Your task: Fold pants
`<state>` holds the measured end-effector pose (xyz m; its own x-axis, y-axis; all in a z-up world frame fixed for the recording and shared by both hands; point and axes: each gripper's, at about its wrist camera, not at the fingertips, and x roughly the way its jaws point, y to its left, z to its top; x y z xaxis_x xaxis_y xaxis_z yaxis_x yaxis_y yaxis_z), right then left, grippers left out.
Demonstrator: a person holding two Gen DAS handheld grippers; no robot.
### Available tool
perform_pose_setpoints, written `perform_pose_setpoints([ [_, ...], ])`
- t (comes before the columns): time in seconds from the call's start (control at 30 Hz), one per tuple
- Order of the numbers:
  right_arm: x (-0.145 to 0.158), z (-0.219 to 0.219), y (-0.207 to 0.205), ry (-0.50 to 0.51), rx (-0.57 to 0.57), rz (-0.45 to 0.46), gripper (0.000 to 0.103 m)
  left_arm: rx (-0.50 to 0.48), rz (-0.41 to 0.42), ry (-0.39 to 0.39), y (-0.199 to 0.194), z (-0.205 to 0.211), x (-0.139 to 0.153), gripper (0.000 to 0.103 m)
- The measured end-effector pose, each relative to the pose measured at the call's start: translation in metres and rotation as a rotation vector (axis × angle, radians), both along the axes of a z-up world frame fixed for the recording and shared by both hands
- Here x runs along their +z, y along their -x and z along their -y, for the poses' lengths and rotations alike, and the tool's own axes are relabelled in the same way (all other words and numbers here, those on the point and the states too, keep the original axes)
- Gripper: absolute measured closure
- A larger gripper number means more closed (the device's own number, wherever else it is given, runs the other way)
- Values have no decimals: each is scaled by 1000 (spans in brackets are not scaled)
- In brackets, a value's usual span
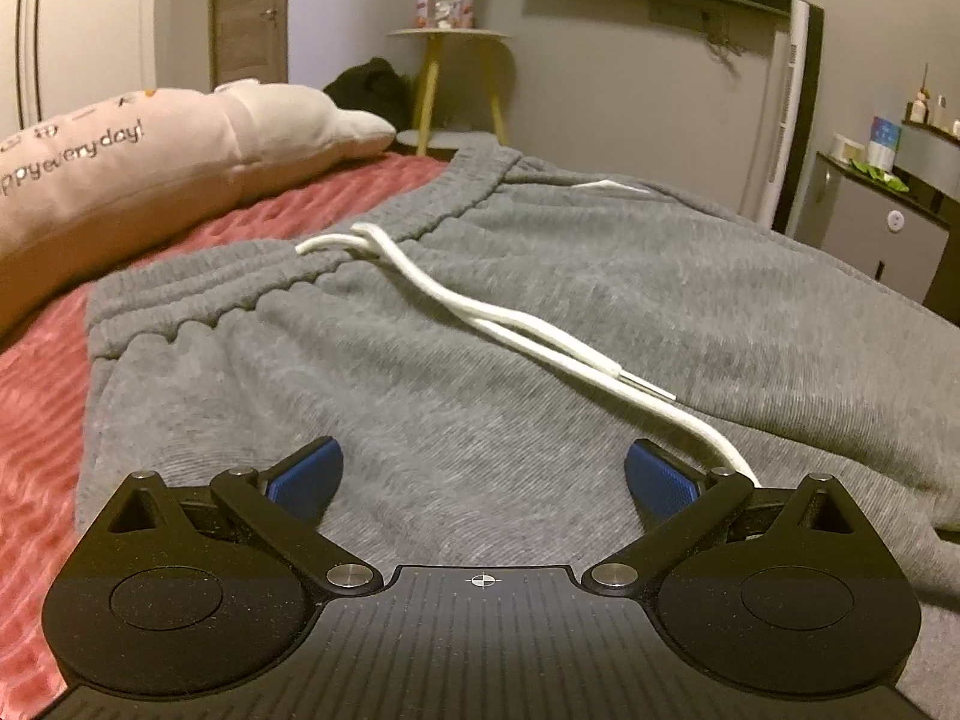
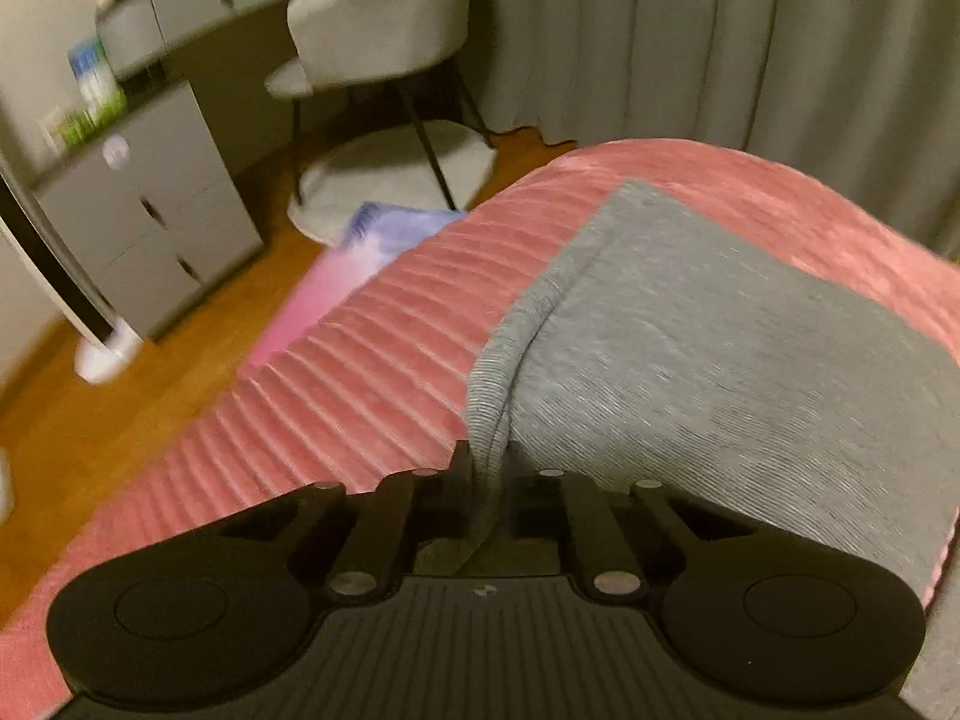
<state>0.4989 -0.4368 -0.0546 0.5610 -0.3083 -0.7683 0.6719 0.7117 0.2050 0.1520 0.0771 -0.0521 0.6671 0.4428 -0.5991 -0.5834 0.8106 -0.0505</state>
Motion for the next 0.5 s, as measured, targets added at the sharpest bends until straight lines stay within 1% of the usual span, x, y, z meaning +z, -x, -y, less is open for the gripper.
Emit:
perform_pose_setpoints([
  [0.07, 22, 2, 49, -26, 23, 136, 96, -4, 15, 18, 3, -3, 1, 0],
  [0.13, 39, 1, 114, -42, 50, 255, 96, -17, 32, 38, 7, -6, 4, 0],
  [0.2, 45, 0, 186, -44, 53, 342, 96, -26, 45, 43, 11, -6, 8, 0],
  [0.23, 43, -1, 228, -52, 36, 370, 96, -39, 44, 36, 13, -5, 12, 0],
  [0.3, 28, -4, 288, -81, 20, 378, 96, -78, 68, 31, 18, 0, 20, 0],
  [0.33, 15, -6, 314, -102, 14, 356, 96, -106, 91, 39, 21, 2, 25, 0],
  [0.37, 0, -7, 334, -124, 16, 314, 96, -134, 122, 55, 25, 4, 31, 0],
  [0.43, -22, -4, 359, -165, -1, 246, 94, -194, 178, 109, 30, 3, 44, 0],
  [0.47, -31, 1, 368, -210, -5, 251, 93, -217, 194, 145, 29, 1, 49, 0],
  [0.5, -32, 6, 374, -240, -8, 285, 93, -234, 201, 188, 27, -3, 54, 0],
])
